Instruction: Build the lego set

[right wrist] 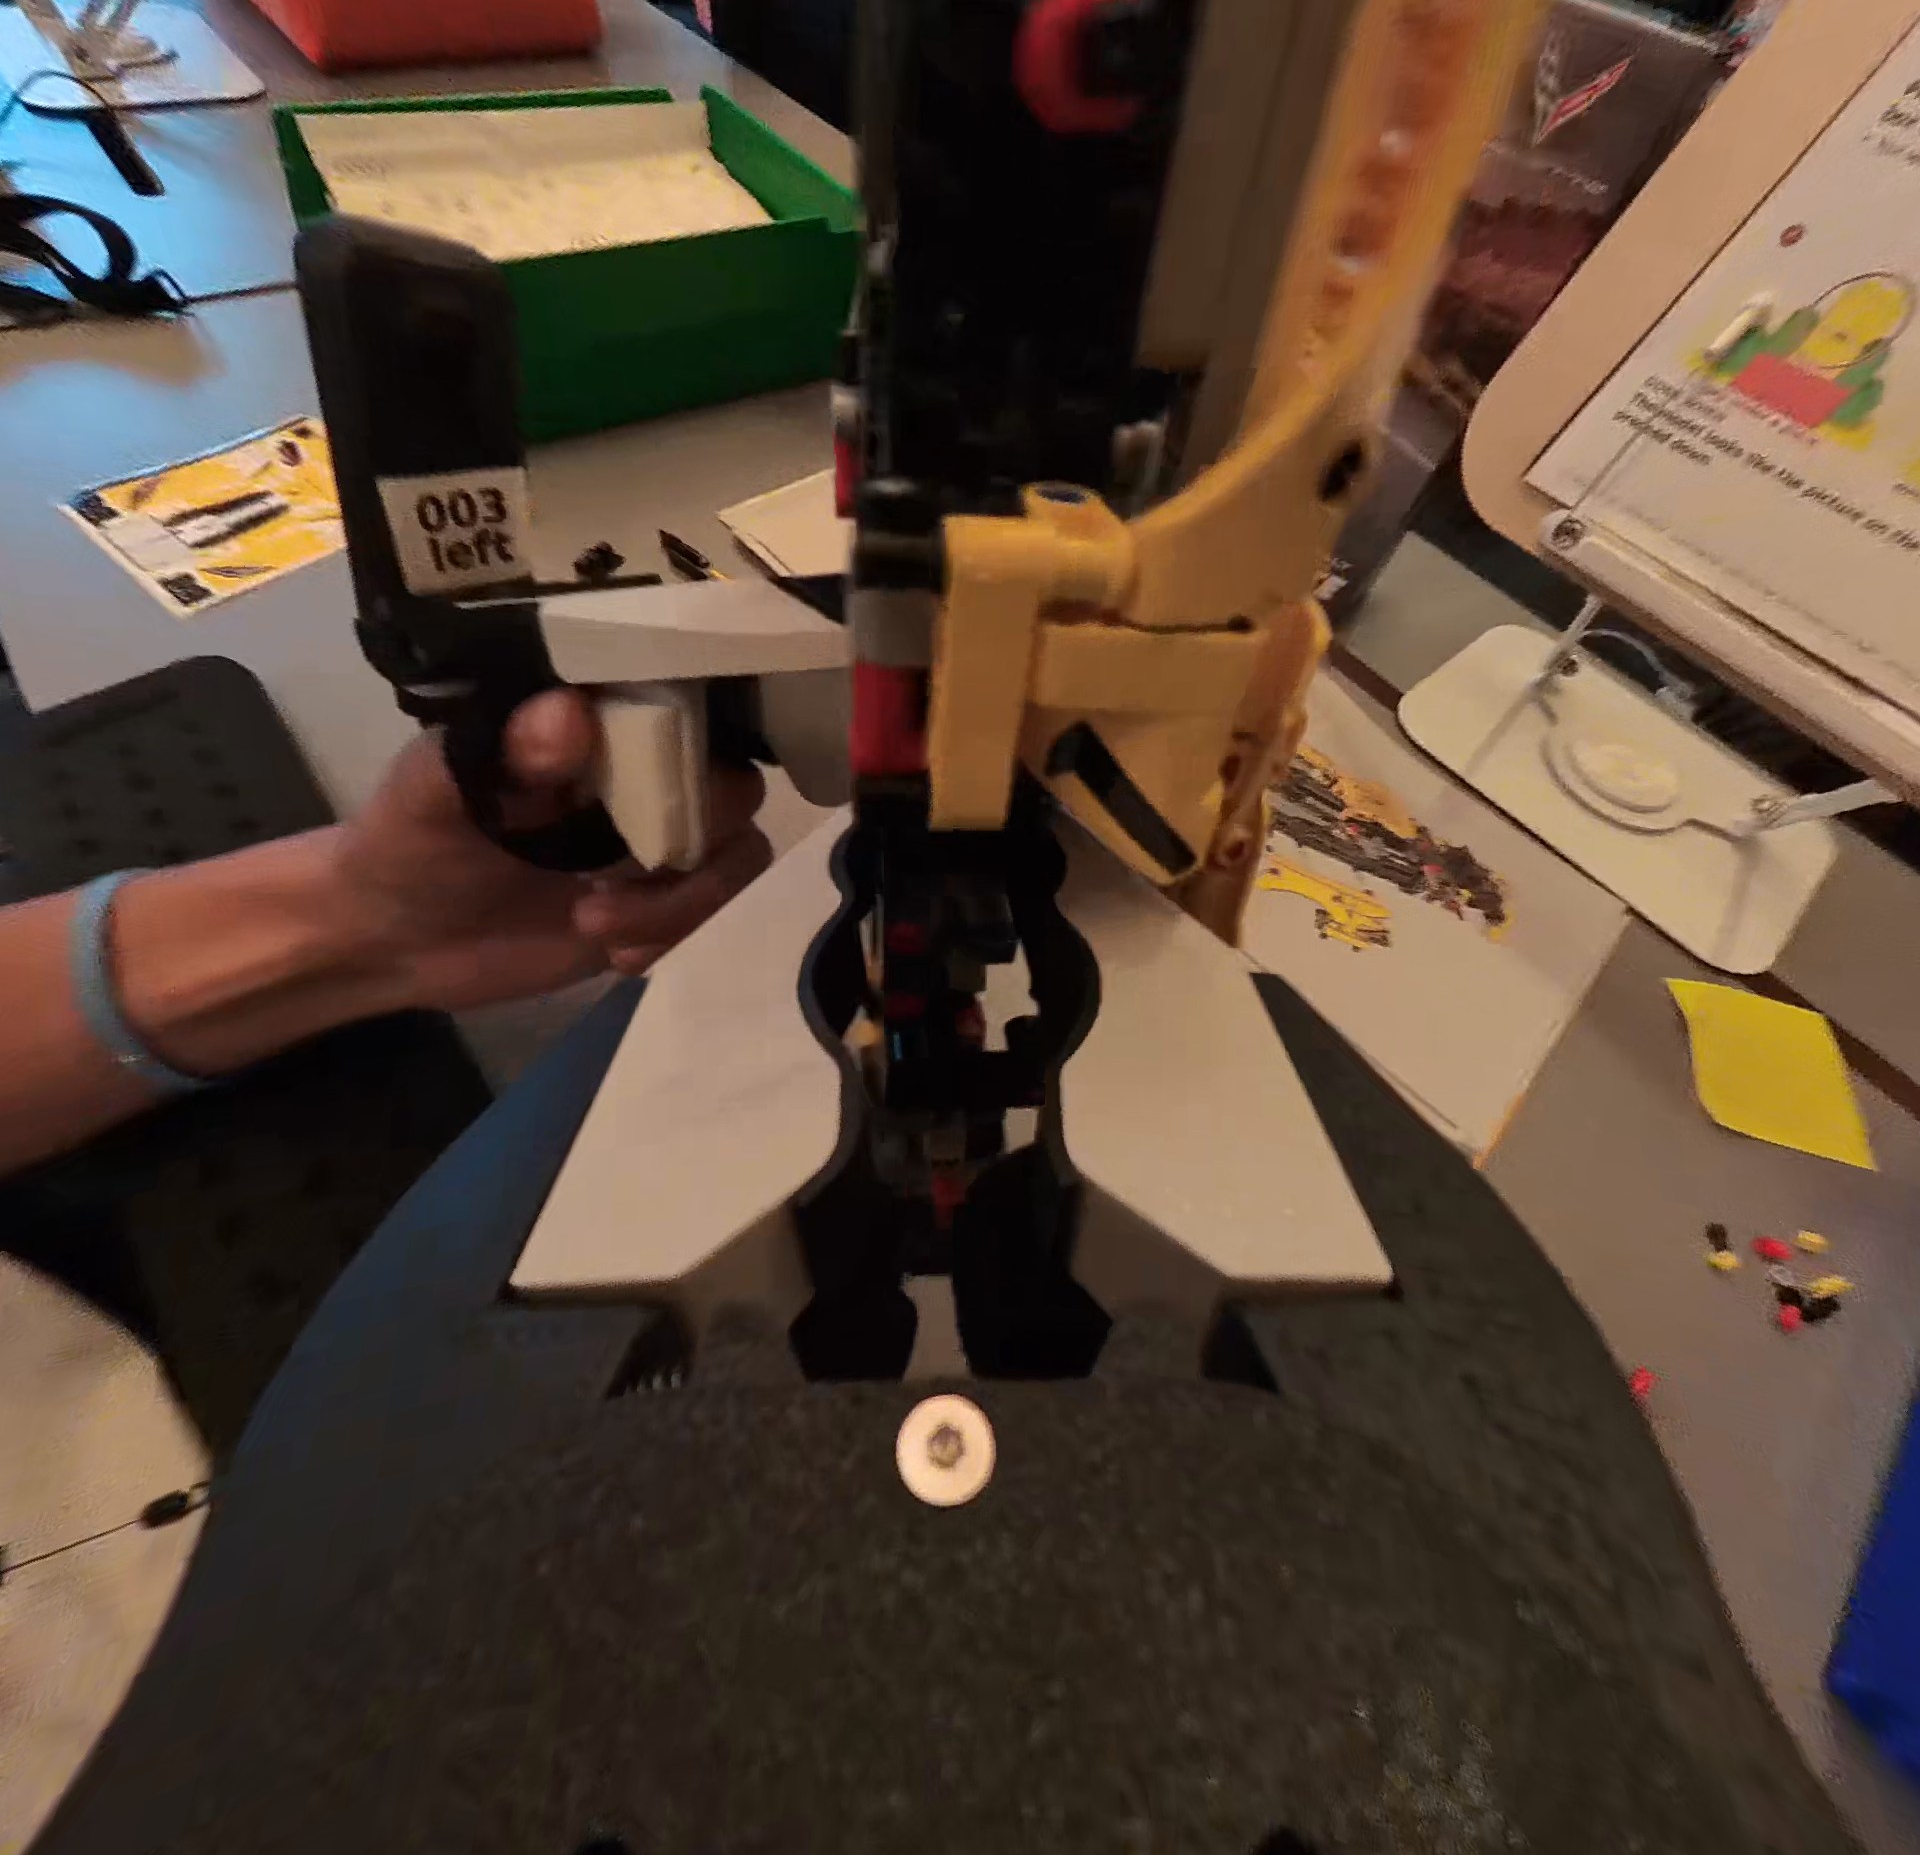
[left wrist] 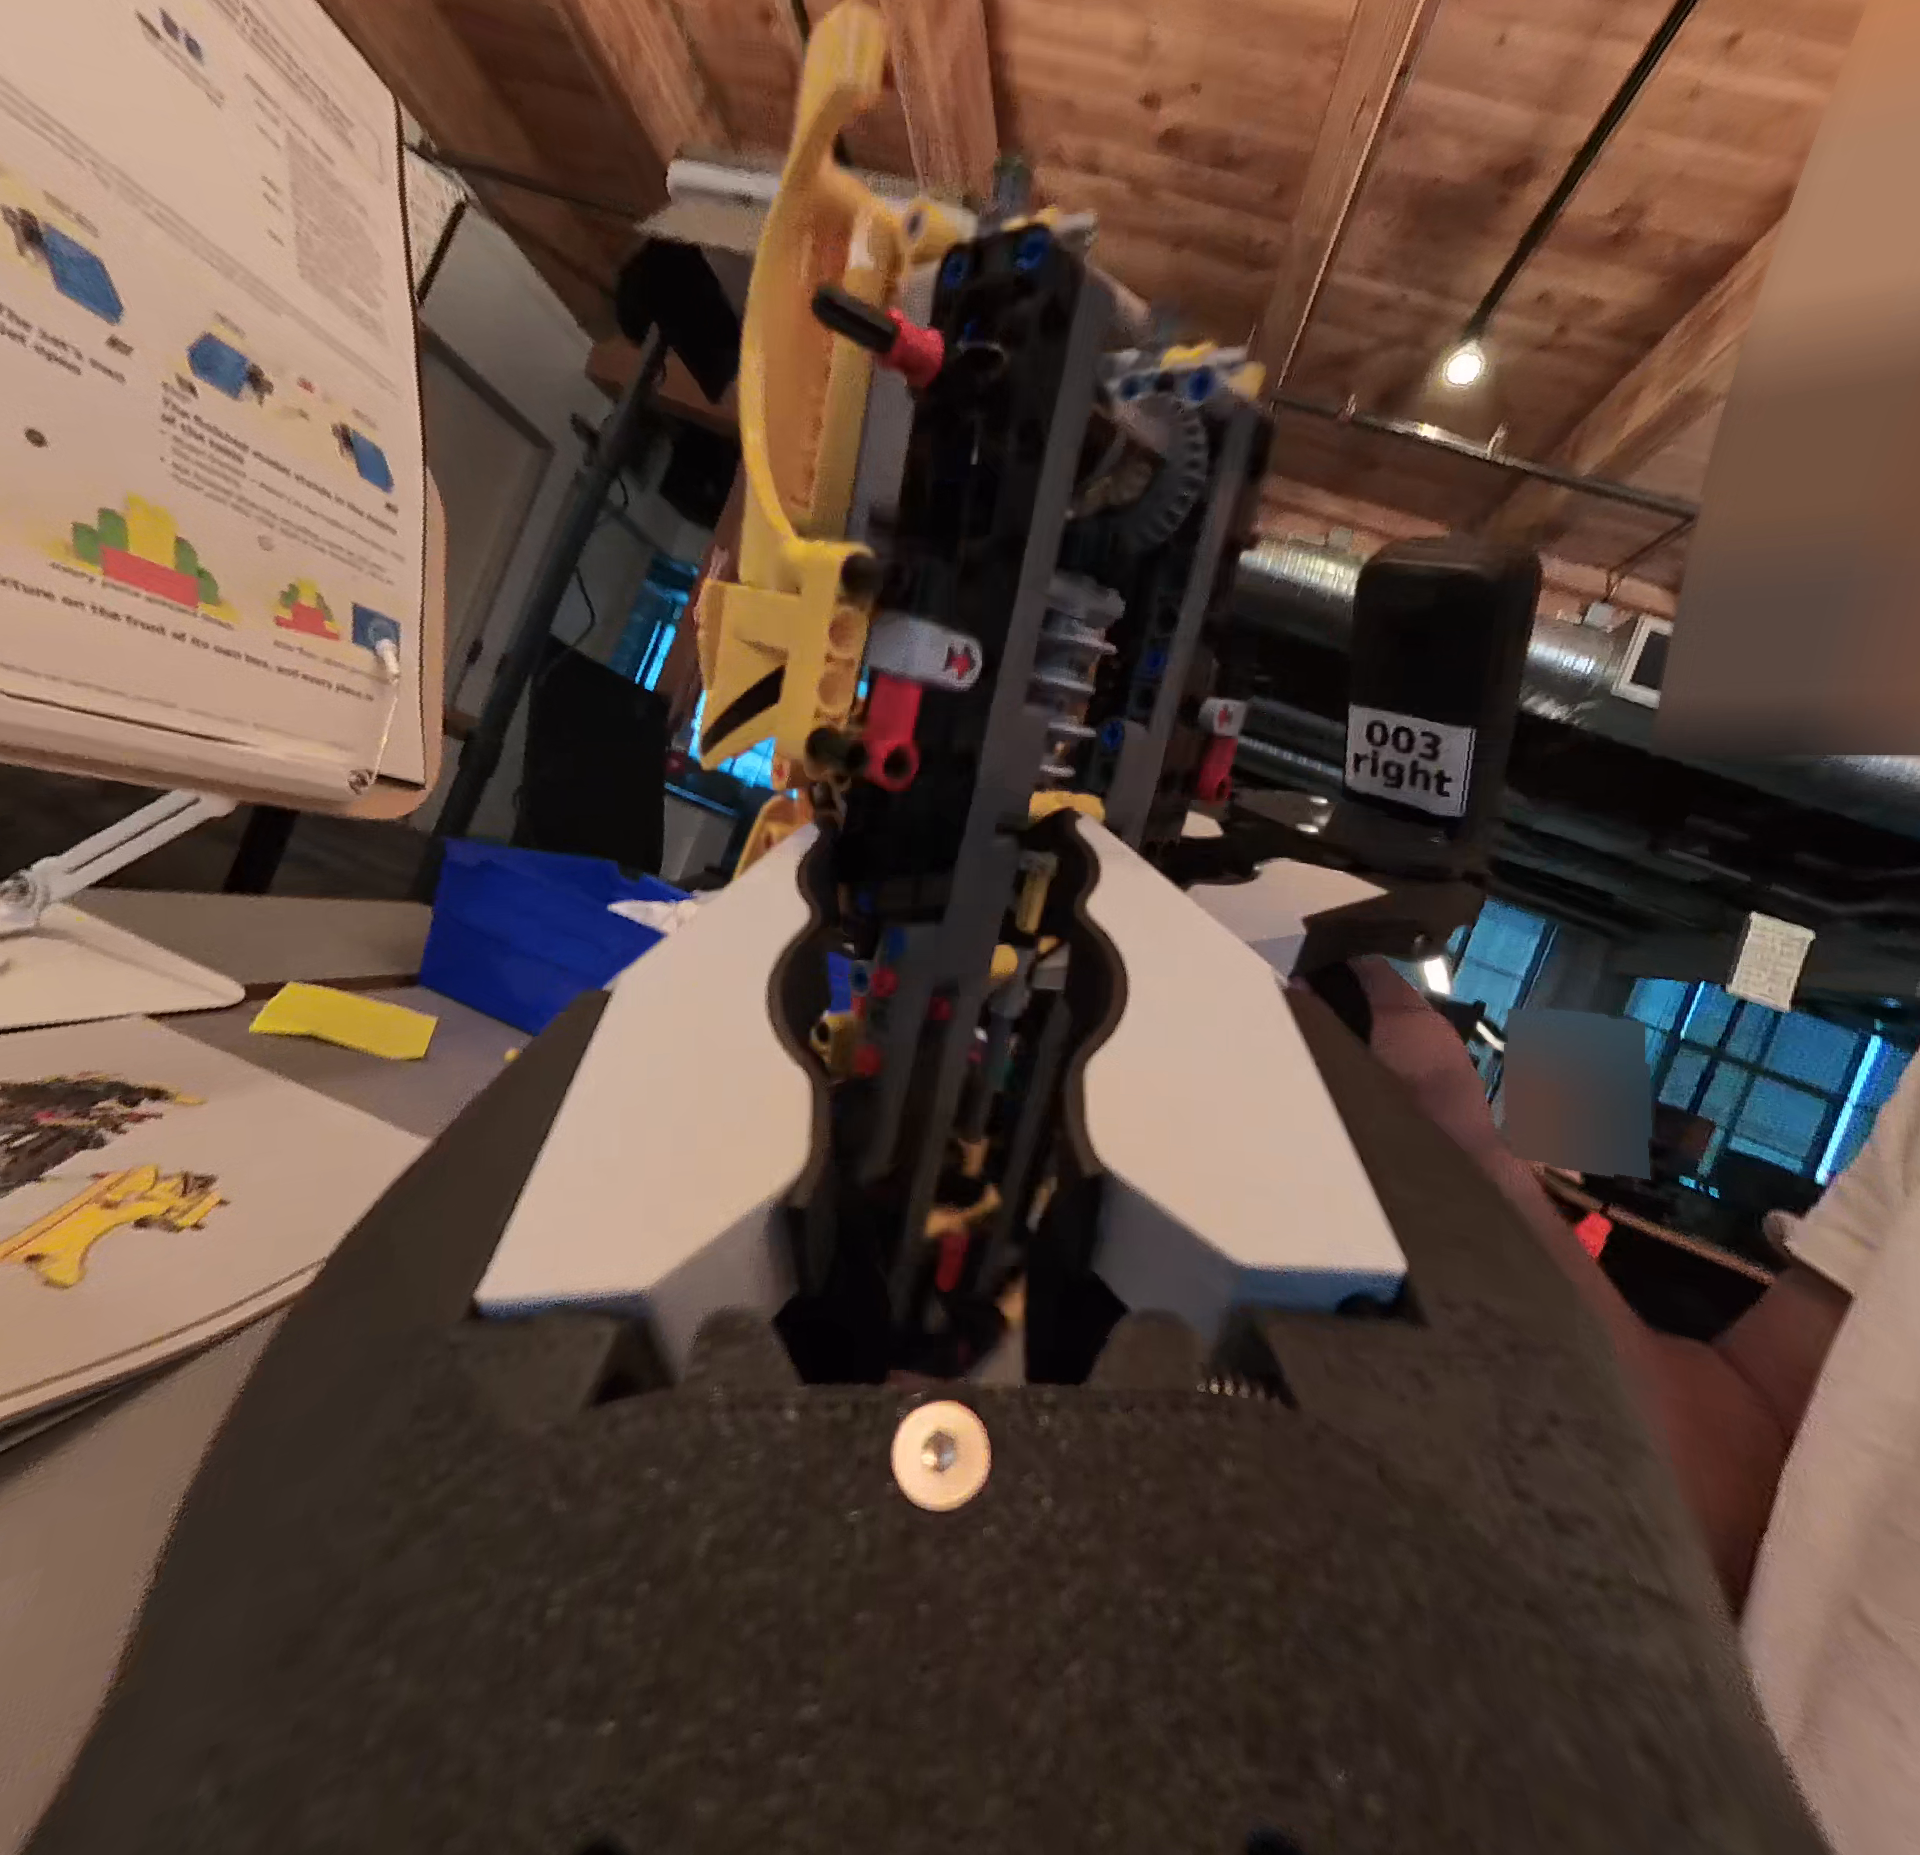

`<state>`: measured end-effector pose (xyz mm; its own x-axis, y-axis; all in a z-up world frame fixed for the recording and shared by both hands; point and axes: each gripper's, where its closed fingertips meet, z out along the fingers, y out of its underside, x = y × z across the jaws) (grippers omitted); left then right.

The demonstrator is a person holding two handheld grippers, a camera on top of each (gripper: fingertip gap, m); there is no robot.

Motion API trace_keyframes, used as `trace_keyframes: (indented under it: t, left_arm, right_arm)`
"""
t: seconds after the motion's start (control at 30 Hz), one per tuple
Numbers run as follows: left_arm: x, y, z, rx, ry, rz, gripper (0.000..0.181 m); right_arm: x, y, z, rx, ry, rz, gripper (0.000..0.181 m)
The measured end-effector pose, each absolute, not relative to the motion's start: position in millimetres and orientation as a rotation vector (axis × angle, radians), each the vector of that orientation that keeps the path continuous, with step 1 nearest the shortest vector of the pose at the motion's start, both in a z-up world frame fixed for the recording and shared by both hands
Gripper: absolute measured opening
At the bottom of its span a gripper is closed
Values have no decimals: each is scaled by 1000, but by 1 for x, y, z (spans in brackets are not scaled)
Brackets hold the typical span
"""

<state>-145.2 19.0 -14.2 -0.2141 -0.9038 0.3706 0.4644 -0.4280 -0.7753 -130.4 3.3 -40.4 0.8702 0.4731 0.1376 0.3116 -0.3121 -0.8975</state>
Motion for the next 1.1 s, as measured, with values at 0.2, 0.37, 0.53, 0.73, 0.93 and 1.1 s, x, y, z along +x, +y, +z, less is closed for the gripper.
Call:
trace_keyframes:
  t: [0.2,0.37,0.53,0.73,0.93,1.1]
  left_arm:
    - [-140,32,-46,-1230,793,-1666,43]
    - [-150,35,-76,-1389,883,-1634,53]
    - [-176,29,-98,-1535,944,-1594,70]
    - [-194,25,-107,-1645,960,-1579,93]
    - [-204,26,-128,-1796,1005,-1519,92]
    - [-203,23,-145,-1839,1027,-1491,91]
  right_arm:
    - [-101,15,-61,-1882,-671,-139,23]
    - [-79,25,-87,-1860,-797,-455,23]
    - [-73,32,-122,-1845,-939,-662,23]
    - [-83,36,-156,-1791,-1099,-787,19]
    - [-88,38,-178,-1745,-1172,-852,19]
    - [-91,35,-187,-1687,-1230,-901,19]
